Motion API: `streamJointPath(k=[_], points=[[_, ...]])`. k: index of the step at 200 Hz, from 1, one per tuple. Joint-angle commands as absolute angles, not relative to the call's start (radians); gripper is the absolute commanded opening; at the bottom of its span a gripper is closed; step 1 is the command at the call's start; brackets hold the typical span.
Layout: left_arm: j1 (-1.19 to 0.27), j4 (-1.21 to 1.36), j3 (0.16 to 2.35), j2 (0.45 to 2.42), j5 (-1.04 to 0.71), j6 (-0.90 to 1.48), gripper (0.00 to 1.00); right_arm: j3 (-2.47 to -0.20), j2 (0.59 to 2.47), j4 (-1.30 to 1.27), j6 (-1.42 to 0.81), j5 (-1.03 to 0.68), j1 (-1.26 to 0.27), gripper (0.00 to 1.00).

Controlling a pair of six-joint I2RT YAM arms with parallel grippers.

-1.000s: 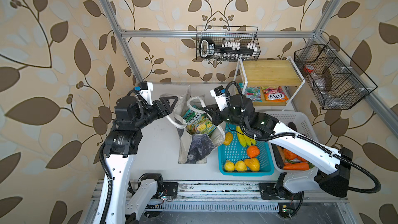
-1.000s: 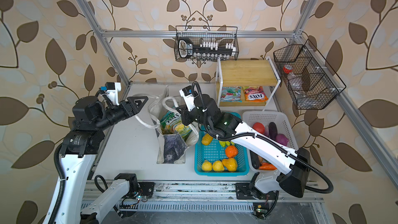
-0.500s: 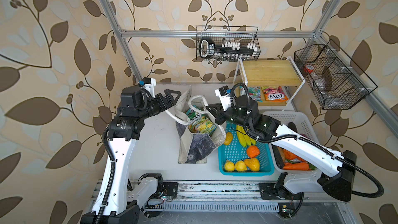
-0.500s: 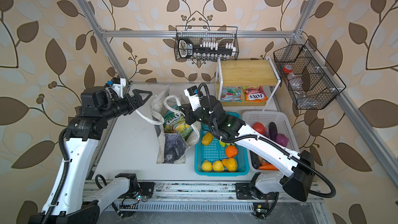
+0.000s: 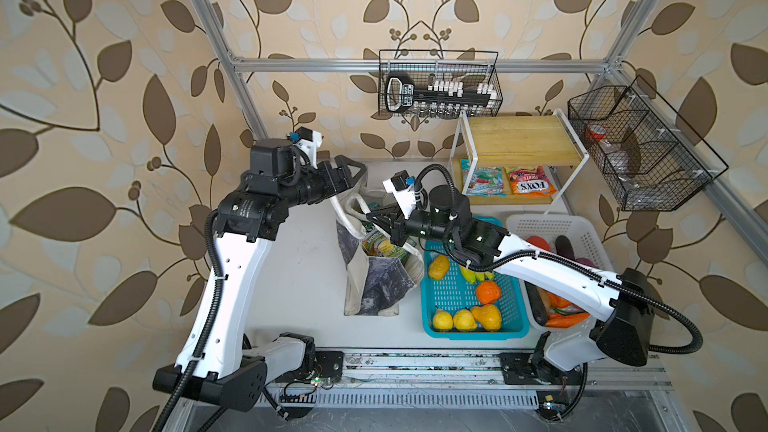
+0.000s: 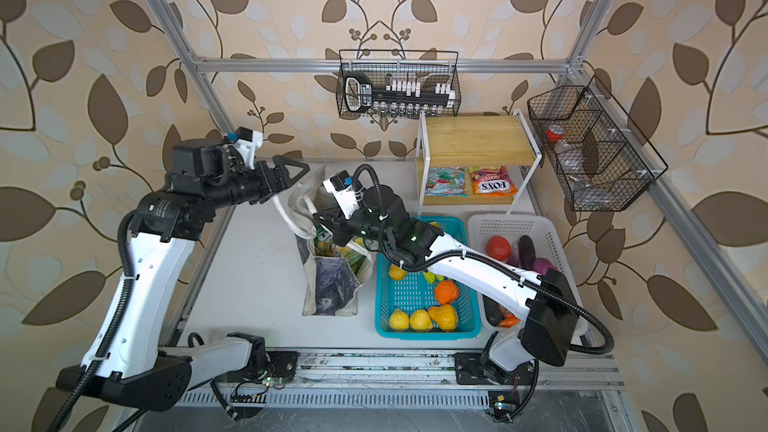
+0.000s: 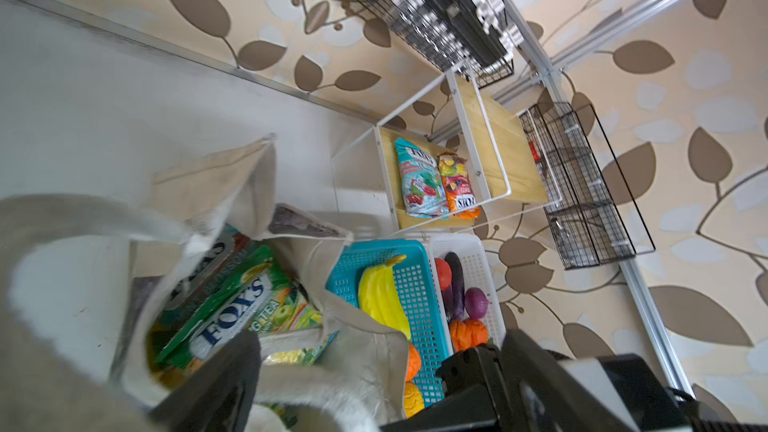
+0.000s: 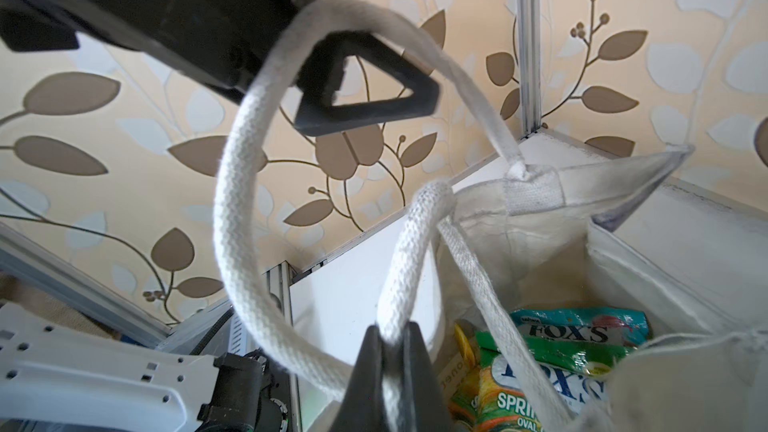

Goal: Place the food into the grocery bag and tie it

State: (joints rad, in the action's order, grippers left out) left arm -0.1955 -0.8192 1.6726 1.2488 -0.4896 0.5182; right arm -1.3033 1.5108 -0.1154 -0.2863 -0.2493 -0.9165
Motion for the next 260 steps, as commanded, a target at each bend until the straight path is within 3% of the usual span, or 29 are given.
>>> streamJointPath(k=[1, 20, 61, 96, 137, 166, 260], points=[[-0.246, -0.835, 1.753, 1.321, -0.446, 0.527, 0.92, -1.256, 1.510, -0.251, -0.227, -0.322, -0.924, 0.00], [-0.273, -0.850, 1.814, 1.382, -0.414, 0.523, 0.99, -1.204, 1.496, -0.316, -0.184, -0.347, -0.916, 0.00], [-0.399, -1.136, 2.188, 1.661, -0.275, 0.420, 0.99, -1.187, 1.526, -0.354, -0.188, -0.431, -0.863, 0.00], [-0.408, -1.179, 2.243, 1.734, -0.181, 0.396, 0.99, -1.073, 1.474, -0.483, -0.193, -0.428, -0.845, 0.00], [-0.435, -1.426, 2.489, 1.928, -0.240, 0.293, 0.99, -1.068, 1.486, -0.514, -0.142, -0.471, -0.823, 0.00], [-0.436, -1.433, 2.446, 1.906, -0.261, 0.225, 0.99, -1.091, 1.527, -0.583, -0.168, -0.522, -0.801, 0.00], [-0.437, -1.380, 2.290, 1.747, -0.032, 0.243, 0.99, -1.150, 1.608, -0.627, -0.156, -0.522, -0.839, 0.00]])
